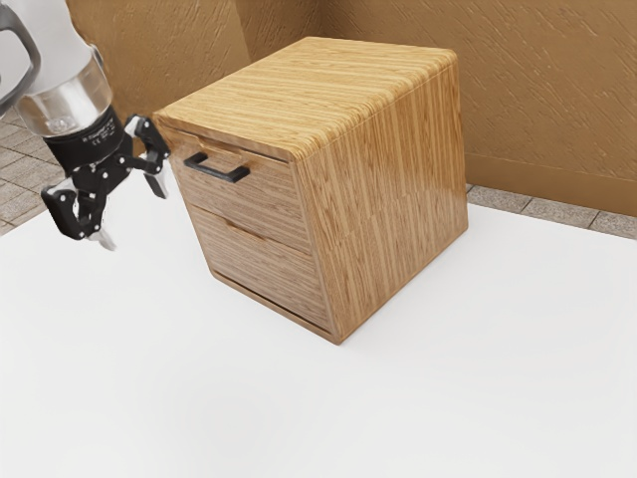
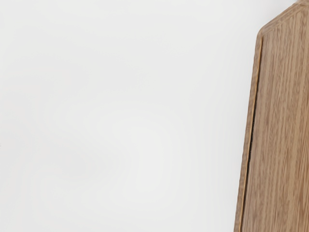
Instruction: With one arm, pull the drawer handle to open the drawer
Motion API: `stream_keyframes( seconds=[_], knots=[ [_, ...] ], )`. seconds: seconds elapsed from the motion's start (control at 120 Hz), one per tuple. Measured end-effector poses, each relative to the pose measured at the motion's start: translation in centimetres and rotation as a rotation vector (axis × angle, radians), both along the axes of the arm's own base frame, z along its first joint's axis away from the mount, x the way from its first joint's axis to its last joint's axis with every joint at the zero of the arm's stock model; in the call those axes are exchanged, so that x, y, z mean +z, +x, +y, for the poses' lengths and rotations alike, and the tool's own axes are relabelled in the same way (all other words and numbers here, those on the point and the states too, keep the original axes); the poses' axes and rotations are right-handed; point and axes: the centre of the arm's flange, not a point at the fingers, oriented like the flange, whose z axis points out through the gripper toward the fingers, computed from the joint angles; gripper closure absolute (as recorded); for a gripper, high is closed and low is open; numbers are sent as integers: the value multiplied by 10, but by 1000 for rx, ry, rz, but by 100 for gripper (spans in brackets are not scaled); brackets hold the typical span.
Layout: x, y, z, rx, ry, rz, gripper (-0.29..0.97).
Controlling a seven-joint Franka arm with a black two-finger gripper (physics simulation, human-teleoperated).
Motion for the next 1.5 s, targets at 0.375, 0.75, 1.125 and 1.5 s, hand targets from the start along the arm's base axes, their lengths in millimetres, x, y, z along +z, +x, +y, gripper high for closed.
stream_keyframes(
  seconds=[0.375,0.75,1.125,1.5],
  knots=[
    [22,14,19,62,-45,-207,0],
    [-4,49,40,53,-52,-215,0],
    [-20,77,50,18,-50,-214,0],
    [-27,90,55,-6,-48,-211,1]
  ],
)
